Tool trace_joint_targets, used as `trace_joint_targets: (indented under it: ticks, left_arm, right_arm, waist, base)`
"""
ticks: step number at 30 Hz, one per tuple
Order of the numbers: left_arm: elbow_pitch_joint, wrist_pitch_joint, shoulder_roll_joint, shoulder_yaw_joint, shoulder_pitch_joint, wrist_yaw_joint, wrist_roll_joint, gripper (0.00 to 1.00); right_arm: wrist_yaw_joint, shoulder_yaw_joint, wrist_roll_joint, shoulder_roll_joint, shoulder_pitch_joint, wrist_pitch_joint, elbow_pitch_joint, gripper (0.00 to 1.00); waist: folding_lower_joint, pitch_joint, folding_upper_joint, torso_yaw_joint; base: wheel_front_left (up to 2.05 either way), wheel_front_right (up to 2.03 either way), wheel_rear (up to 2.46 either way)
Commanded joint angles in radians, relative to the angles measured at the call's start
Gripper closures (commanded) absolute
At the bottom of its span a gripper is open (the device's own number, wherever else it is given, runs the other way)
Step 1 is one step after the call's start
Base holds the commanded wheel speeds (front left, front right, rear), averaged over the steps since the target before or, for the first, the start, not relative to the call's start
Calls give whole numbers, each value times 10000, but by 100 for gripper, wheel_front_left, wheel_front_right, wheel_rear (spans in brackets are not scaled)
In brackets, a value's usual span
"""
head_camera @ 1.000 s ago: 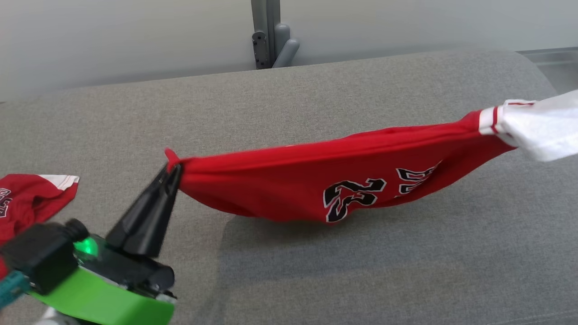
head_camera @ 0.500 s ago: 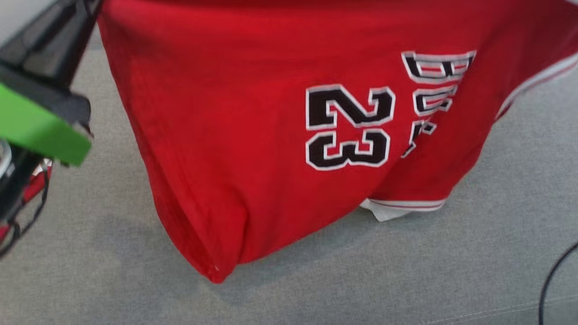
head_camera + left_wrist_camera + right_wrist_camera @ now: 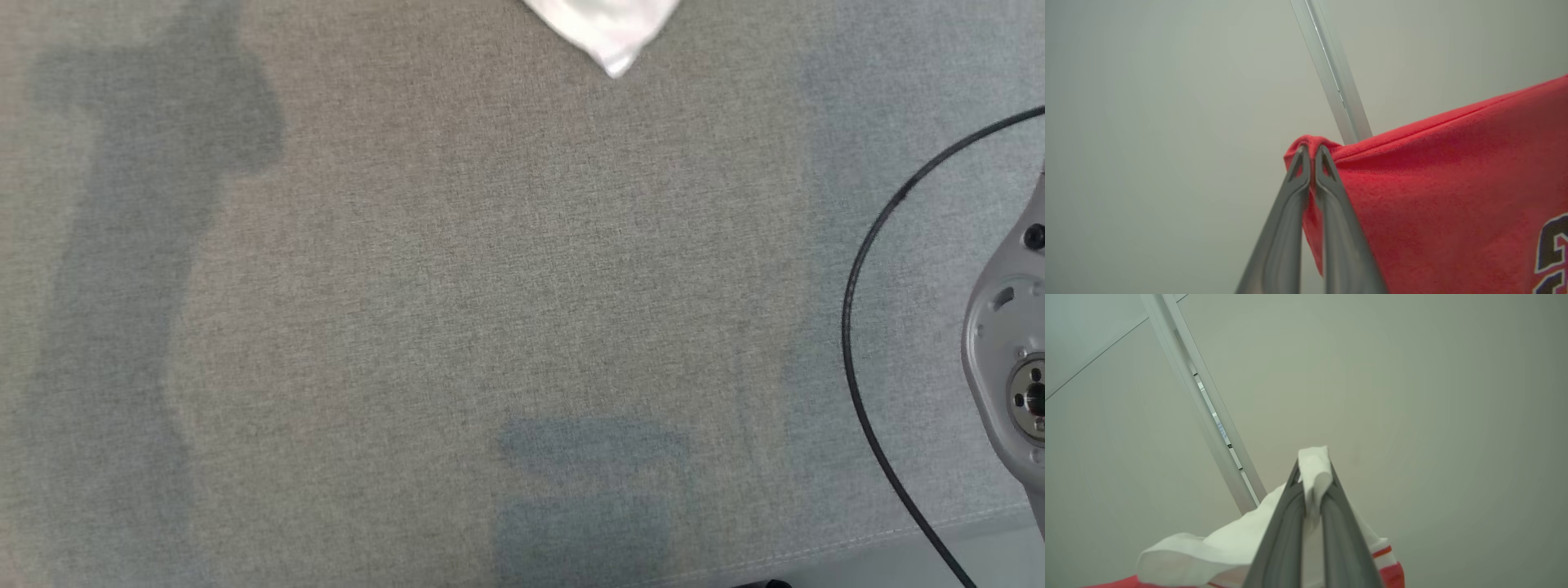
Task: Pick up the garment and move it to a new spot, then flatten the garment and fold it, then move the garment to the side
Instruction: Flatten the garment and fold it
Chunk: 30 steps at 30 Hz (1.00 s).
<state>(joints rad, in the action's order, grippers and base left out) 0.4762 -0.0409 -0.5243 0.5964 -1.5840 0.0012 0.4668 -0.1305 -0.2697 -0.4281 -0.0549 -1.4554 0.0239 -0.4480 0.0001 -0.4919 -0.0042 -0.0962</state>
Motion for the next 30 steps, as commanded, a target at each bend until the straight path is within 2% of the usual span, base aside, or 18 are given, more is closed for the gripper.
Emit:
trace_joint_targets:
  ticks: [1, 5, 10, 12, 15, 16, 20, 25, 30]
  left_arm:
    - [624, -598, 138, 18, -43, -143, -12, 100]
    - [1596, -1779, 276, 216, 650, -734, 104, 100]
    - [926, -2193, -97, 226, 3544, -952, 666, 100]
    - [239, -2244, -323, -13, 5215, -749, 998, 100]
    - [-1042, -2245, -590, -382, 7823, -166, 1383, 100]
    - [-1042, -2245, -590, -382, 7823, -166, 1383, 100]
    - [-2734, -2249, -547, -936, 10973, 762, 1393, 100]
    - [-4041, -2243, 35, -1398, 13849, 1635, 854, 100]
    - [-4655, -2245, 980, -1801, 15812, 2076, 304, 100]
  right_arm:
    - [-4, 310, -241, 28, -86, 434, -388, 100]
    - [-3, 1658, -1036, -45, 1048, 884, -780, 100]
    - [-4, 3238, -2476, -655, 4164, 889, 16, 100]
    - [-4, 3594, -2977, -1004, 5637, 967, 411, 100]
    - [-4, 3916, -3487, -1498, 7619, 1070, 857, 100]
    - [-4, 3916, -3487, -1498, 7619, 1070, 857, 100]
    - [-3, 4278, -3964, -1976, 9675, 1236, 1207, 100]
    - [-3, 4810, -3871, -2544, 11445, 1677, 1240, 100]
    - [-1, 4847, -3928, -2975, 12904, 2051, 1116, 100]
  waist:
    - [-1, -659, 42, -360]
    - [-1, -314, 42, -452]
    - [-1, 339, 42, -559]
    - [-1, 613, 42, -592]
    - [-1, 976, 42, -574]
    - [-1, 976, 42, -574]
    - [-1, 1457, 42, -518]
    - [-1, 1990, 42, -375]
    - [-1, 2428, 42, -137]
  base:
    - [0, 0, 0]
    - [0, 0, 0]
    - [0, 0, 0]
    - [0, 0, 0]
    - [0, 0, 0]
    - [0, 0, 0]
    - [0, 0, 0]
    - [0, 0, 0]
    - [0, 0, 0]
